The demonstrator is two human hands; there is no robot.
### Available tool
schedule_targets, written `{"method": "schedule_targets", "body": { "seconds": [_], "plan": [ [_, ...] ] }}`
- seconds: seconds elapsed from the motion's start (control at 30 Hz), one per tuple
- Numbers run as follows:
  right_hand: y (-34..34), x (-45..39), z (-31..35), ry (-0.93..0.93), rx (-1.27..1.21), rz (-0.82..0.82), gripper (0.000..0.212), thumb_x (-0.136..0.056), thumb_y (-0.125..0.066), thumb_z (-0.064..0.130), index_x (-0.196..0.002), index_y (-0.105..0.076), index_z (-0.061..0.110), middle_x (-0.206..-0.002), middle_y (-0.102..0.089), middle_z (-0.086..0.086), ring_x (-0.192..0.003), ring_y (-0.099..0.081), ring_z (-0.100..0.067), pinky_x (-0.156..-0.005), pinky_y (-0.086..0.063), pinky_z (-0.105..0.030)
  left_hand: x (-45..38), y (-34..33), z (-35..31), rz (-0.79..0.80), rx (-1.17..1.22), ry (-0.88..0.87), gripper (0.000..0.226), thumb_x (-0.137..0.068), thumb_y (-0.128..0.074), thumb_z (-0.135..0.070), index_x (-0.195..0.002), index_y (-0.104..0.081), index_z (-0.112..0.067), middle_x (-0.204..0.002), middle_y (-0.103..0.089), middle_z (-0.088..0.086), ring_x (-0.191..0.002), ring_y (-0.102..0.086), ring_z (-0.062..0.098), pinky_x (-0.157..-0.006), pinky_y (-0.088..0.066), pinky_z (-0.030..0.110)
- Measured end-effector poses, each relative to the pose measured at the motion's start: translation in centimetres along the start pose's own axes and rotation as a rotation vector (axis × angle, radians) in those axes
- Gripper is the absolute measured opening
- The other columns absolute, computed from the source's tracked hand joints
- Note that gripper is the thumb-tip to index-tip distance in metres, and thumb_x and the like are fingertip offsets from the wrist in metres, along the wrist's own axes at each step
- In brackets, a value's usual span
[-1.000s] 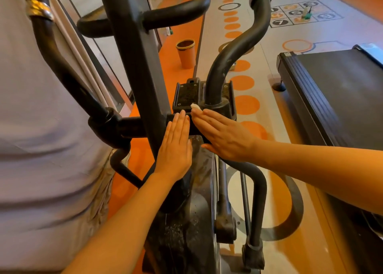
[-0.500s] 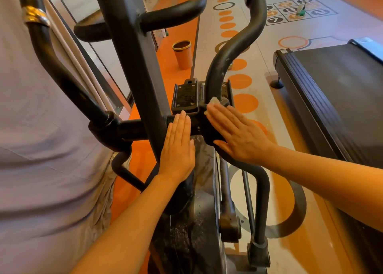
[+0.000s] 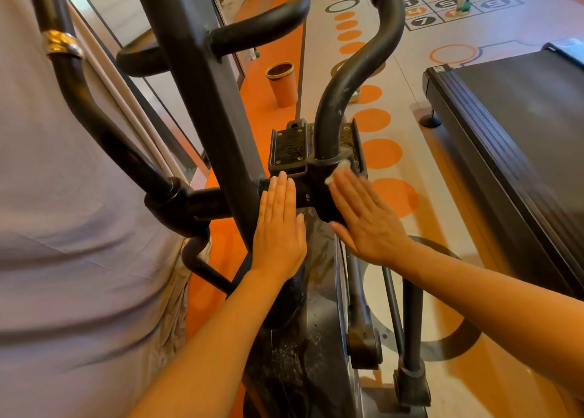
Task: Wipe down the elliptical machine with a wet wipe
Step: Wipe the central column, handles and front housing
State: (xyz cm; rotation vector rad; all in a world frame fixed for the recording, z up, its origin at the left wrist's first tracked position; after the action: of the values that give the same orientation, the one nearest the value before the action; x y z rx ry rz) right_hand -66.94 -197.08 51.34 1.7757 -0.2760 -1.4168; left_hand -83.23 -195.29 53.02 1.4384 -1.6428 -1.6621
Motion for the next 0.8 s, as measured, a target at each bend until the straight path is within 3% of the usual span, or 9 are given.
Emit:
{"method": "schedule_targets", "body": {
  "seconds": [0.1, 0.2, 0.37, 0.47, 0.63, 0.73, 0.8],
  "plan": [
    [0.9, -2.0, -0.3, -0.284, -0.308, -0.063, 0.073, -0.101, -0.040, 0.037, -0.150, -0.009, -0.008, -0.159, 0.003, -0.026, -0.150, 0.001, -0.034, -0.122, -0.009, -0.049, -0.1, -0.1, -0.1, -0.005, -0.006, 0.011, 0.063, -0.099, -0.022, -0.031, -0.154, 0.002, -0.009, -0.165, 0.002, 0.009, -0.153, 0.005, 0.020, -0.123, 0.005, 0.035],
    [-0.1, -0.7, 1.5, -0.438, -0.481, -0.018, 0.079, -0.102, -0.035, 0.043, -0.150, 0.002, -0.007, -0.159, 0.010, -0.026, -0.150, 0.008, -0.034, -0.122, -0.003, -0.048, -0.1, -0.3, -0.3, -0.012, -0.001, 0.026, 0.064, -0.099, -0.023, -0.031, -0.153, 0.004, -0.009, -0.164, 0.006, 0.009, -0.153, 0.007, 0.021, -0.123, 0.006, 0.036],
    [-2.3, 4.8, 3.4, -0.585, -0.586, 0.111, 0.084, -0.098, -0.020, 0.062, -0.151, 0.019, 0.009, -0.159, 0.024, -0.008, -0.148, 0.019, -0.012, -0.120, 0.010, -0.027, -0.1, -0.4, -0.3, -0.004, 0.002, 0.037, 0.065, -0.100, -0.024, -0.032, -0.154, 0.006, -0.011, -0.164, 0.009, 0.007, -0.152, 0.012, 0.018, -0.122, 0.012, 0.031],
    [-2.2, 3.4, 2.9, -0.609, -0.652, 0.077, 0.085, -0.098, -0.031, 0.052, -0.151, 0.020, 0.009, -0.160, 0.023, -0.010, -0.148, 0.019, -0.013, -0.120, 0.010, -0.029, -0.1, -0.3, -0.3, -0.006, 0.002, 0.030, 0.065, -0.100, -0.024, -0.032, -0.155, 0.004, -0.010, -0.165, 0.008, 0.008, -0.152, 0.011, 0.017, -0.122, 0.012, 0.030],
    [0.0, -2.3, 0.9, -0.528, -0.623, -0.082, 0.078, -0.100, -0.042, 0.034, -0.151, 0.001, -0.007, -0.161, 0.006, -0.023, -0.150, 0.006, -0.030, -0.119, -0.010, -0.056, -0.1, -0.2, -0.4, -0.013, 0.005, 0.043, 0.065, -0.101, -0.025, -0.031, -0.156, 0.001, -0.009, -0.165, 0.008, 0.006, -0.153, 0.009, 0.017, -0.123, 0.009, 0.032],
    [0.5, -2.5, 0.6, -0.476, -0.648, -0.094, 0.075, -0.101, -0.042, 0.031, -0.151, -0.003, -0.008, -0.161, 0.006, -0.022, -0.150, 0.004, -0.030, -0.120, -0.012, -0.055, -0.1, -0.1, -0.4, 0.002, -0.003, 0.045, 0.065, -0.101, -0.024, -0.033, -0.156, 0.002, -0.011, -0.165, 0.010, 0.005, -0.152, 0.011, 0.015, -0.123, 0.010, 0.031],
    [0.0, -0.8, 1.2, -0.467, -0.701, -0.078, 0.074, -0.101, -0.045, 0.026, -0.151, -0.001, -0.006, -0.161, 0.011, -0.020, -0.150, 0.008, -0.029, -0.122, -0.008, -0.046, -0.1, -0.1, -0.5, 0.006, 0.004, 0.048, 0.065, -0.102, -0.025, -0.033, -0.156, 0.001, -0.011, -0.165, 0.010, 0.004, -0.152, 0.011, 0.015, -0.123, 0.009, 0.032]
  ]
}}
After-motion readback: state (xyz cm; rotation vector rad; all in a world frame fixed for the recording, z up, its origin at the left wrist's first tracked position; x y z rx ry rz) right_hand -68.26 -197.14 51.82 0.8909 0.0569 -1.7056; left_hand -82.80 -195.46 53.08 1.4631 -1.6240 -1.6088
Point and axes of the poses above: each hand's wrist, its own x-axis away from the middle knuckle, its own y-axis out of the back of the hand, z = x × y, the point moved 5 cm from there along -x, towards the middle knuckle
